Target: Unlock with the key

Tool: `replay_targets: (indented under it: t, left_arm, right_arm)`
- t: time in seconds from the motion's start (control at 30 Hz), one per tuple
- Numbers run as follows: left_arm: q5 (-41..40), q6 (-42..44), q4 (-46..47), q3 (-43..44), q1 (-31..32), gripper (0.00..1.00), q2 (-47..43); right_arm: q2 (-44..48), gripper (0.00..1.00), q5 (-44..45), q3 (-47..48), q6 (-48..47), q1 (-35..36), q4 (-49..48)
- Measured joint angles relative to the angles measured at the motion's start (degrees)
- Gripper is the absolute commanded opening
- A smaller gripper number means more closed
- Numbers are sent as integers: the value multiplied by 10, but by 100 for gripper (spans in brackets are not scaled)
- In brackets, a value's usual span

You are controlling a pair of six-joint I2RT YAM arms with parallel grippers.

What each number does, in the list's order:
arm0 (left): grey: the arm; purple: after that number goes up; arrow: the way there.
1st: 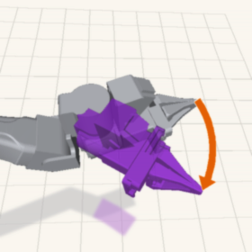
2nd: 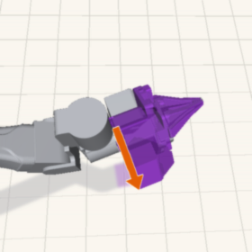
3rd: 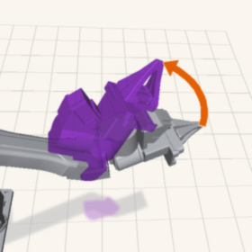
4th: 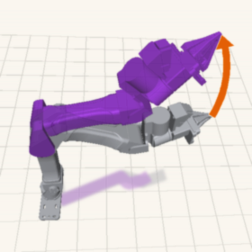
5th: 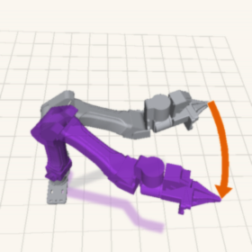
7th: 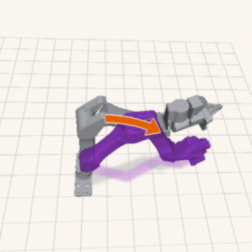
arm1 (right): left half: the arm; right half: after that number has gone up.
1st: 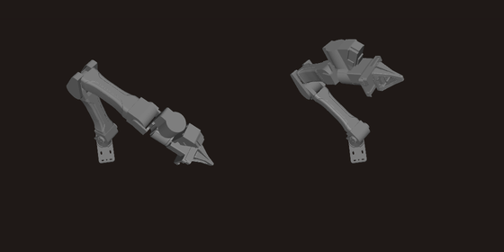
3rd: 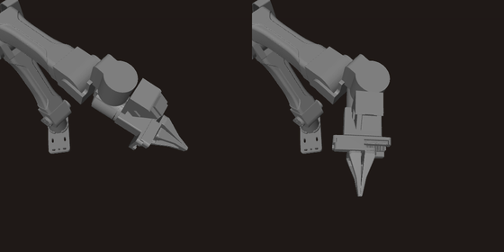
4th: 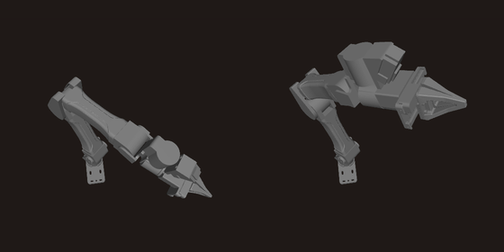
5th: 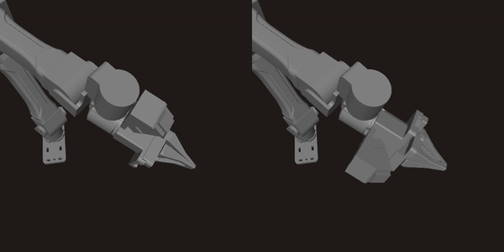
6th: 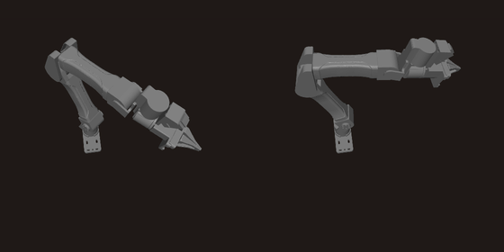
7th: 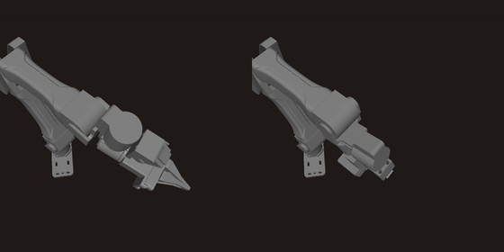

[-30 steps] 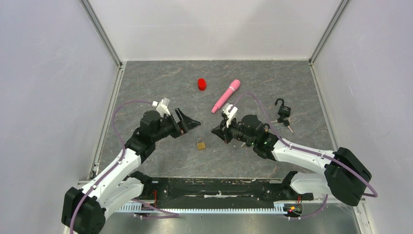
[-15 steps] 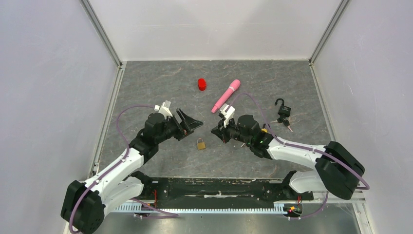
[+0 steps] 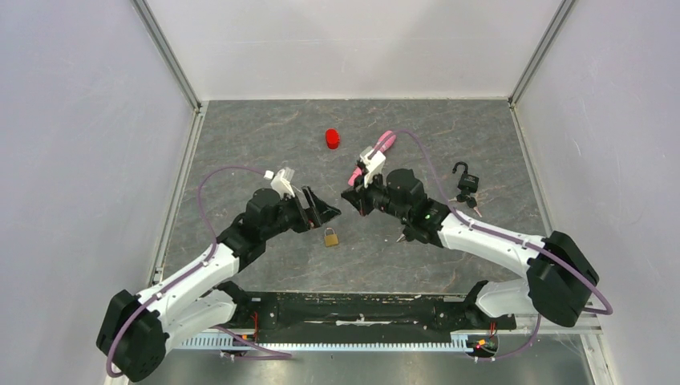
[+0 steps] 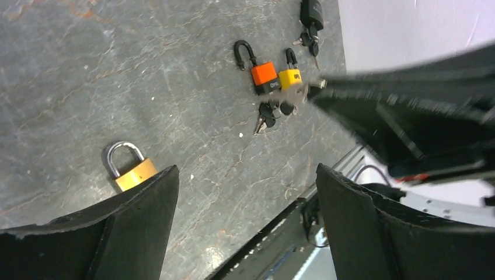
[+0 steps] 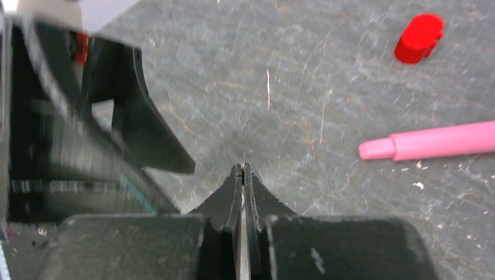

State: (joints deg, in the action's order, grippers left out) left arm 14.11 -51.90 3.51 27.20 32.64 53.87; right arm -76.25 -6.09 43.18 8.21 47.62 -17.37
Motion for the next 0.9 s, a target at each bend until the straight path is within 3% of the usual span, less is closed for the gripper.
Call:
replay_targets:
  t: [0.3,0.47,0.63,0.9]
  left_arm:
    - [-149,215,49,8,134,86,-31]
    - [-228,341,123,1,179,83,-27]
    - [-272,355,185,-2,182,79,-18]
    - [-273,354,238,-12,182,71,27]
  right_arm:
    - [13,0,1,126,32,-13,107]
    - [36,0,-20,134,52,-13,140]
    - [55,0,-30,132,61,-13,158]
    - [72,0,-41,125,68,-13,166]
